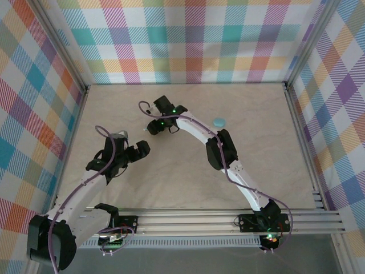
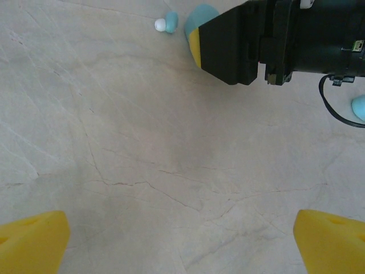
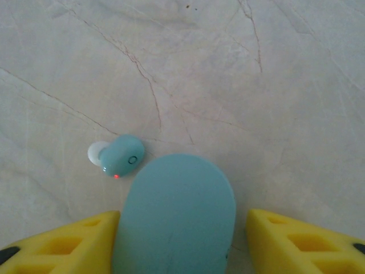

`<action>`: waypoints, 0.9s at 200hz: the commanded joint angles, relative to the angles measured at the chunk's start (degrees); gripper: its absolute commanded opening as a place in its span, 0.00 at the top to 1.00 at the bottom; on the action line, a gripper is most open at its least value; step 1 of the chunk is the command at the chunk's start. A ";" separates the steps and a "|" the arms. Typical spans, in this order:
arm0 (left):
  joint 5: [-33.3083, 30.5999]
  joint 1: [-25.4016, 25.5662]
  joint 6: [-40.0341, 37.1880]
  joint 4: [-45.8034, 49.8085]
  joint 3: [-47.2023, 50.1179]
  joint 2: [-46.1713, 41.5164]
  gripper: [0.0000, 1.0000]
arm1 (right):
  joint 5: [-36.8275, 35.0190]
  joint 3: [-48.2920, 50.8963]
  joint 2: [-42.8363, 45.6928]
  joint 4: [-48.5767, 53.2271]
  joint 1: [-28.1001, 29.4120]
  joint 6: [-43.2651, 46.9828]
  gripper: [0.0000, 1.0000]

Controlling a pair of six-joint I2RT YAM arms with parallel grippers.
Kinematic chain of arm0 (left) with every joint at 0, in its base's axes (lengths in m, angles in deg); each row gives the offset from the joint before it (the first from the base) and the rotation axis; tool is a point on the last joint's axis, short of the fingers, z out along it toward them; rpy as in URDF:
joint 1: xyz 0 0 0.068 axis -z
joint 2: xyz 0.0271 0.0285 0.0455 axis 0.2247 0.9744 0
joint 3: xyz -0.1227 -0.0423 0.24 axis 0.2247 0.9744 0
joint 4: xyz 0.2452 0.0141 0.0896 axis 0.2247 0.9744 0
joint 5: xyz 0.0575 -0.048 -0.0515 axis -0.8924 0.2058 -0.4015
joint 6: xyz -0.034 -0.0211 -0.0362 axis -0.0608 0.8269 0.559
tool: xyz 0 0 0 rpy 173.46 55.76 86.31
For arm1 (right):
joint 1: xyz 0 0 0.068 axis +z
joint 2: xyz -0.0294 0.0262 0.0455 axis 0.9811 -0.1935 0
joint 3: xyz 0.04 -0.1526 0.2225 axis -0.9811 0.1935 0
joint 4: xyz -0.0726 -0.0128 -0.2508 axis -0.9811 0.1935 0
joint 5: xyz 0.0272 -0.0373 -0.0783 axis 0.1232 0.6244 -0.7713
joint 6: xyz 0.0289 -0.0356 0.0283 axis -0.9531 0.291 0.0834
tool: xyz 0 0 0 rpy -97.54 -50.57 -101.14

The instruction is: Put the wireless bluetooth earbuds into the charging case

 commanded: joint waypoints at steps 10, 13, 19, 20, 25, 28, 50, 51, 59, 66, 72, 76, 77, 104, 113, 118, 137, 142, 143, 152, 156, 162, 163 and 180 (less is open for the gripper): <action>-0.34 -0.81 0.71 3.18 1.20 -2.67 0.00 | -0.22 1.39 2.34 2.94 -0.01 2.13 0.53; -0.34 -0.81 0.71 3.30 1.24 -2.87 0.00 | -0.26 1.72 2.57 2.86 -0.01 2.19 0.55; -0.43 -0.88 0.63 3.68 1.20 -3.25 0.00 | -0.37 2.35 3.04 2.72 0.00 2.24 0.57; -0.43 -0.89 0.58 3.77 1.20 -3.30 0.00 | -0.38 2.45 3.12 2.69 0.00 2.29 0.57; -0.53 -0.90 0.56 4.04 1.20 -3.56 0.00 | -0.46 2.97 3.53 2.60 0.00 2.37 0.57; -0.52 -0.90 0.46 4.22 1.20 -3.70 0.00 | -0.41 3.23 3.80 2.58 0.03 2.41 0.58; -0.87 -0.90 0.41 5.30 0.93 -4.55 0.00 | -0.05 5.20 5.95 3.18 0.04 3.03 0.62; -0.87 -0.90 0.43 5.32 0.93 -4.61 0.00 | -0.04 5.36 6.07 3.23 0.06 3.03 0.62; -0.96 -0.90 0.40 5.43 1.02 -4.82 0.00 | 0.04 6.79 7.41 3.28 0.08 3.05 0.64; -0.96 -0.90 0.40 5.51 1.02 -4.95 0.00 | 0.13 8.51 8.73 2.88 0.08 3.09 0.65; -0.97 -0.90 0.45 5.58 1.02 -5.05 0.00 | 0.30 10.19 10.16 2.33 0.08 3.04 0.65; -0.81 -0.90 0.37 5.54 1.02 -5.06 0.00 | 0.50 11.80 11.20 1.83 0.08 3.04 0.65; -0.75 -0.90 0.32 5.53 1.02 -5.08 0.00 | 0.58 12.18 11.42 1.72 0.08 3.04 0.66; 4.51 -0.90 -2.87 3.60 0.85 -5.09 0.00 | 2.65 24.57 18.91 -3.71 0.07 5.49 0.69; 6.40 -0.90 -3.53 2.89 0.76 -5.25 0.00 | 2.98 28.62 21.54 -5.28 0.03 5.65 0.70; 7.43 -0.90 -3.93 2.42 0.76 -5.47 0.00 | 3.19 30.91 23.09 -5.93 0.08 5.74 0.70; 10.68 -0.90 -4.80 0.58 1.18 -6.69 0.00 | 3.72 40.65 29.19 -8.74 0.03 6.15 0.71; 11.31 -0.90 -4.99 0.17 1.34 -6.93 0.00 | 3.74 43.65 30.95 -9.70 -0.01 6.31 0.71; 11.42 -0.90 -4.99 0.08 1.40 -7.03 0.00 | 3.74 44.27 31.32 -10.02 -0.01 6.34 0.71; 13.27 -0.90 -5.86 -0.40 1.92 -7.62 0.01 | 3.74 49.99 34.27 -12.32 -0.08 6.91 0.72; 14.65 -0.90 -6.42 -2.74 2.31 -7.80 0.02 | 3.86 52.27 35.50 -13.39 -0.09 7.30 0.72; 17.13 -0.90 -7.28 -4.53 3.01 -7.98 0.04 | 3.96 55.48 37.11 -14.25 -0.10 8.08 0.72; 17.53 -0.90 -7.41 -4.82 3.12 -7.95 0.04 | 3.98 55.90 37.38 -14.27 -0.14 8.19 0.72; 23.52 -0.83 -7.74 -9.82 4.86 -7.15 0.06 | 4.00 62.48 40.73 -13.87 -0.14 10.23 0.72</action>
